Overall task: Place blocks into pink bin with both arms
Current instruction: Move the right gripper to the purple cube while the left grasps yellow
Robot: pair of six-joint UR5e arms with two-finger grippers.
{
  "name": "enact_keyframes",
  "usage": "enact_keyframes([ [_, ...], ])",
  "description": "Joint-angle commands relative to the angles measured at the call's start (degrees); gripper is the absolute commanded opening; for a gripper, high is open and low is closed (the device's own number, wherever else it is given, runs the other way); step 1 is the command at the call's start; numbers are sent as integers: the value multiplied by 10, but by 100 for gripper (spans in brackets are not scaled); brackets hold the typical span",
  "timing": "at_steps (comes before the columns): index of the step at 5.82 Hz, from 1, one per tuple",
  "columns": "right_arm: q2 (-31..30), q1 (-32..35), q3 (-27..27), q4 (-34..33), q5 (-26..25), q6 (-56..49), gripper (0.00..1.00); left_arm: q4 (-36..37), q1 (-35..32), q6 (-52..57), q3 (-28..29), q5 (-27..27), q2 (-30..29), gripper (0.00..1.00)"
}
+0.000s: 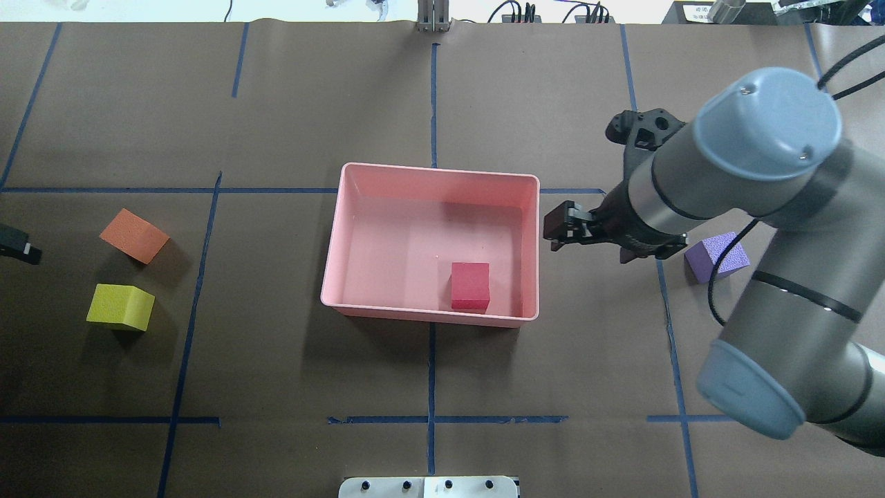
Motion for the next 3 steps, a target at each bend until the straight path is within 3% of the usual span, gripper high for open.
enact_keyframes([
  [1,-86,42,39,1,16,-88,100,-7,104,-123,0,79,-33,100],
  [3,-102,44,46,1,15,-99,100,-6,142,-147,2,113,-40,100],
])
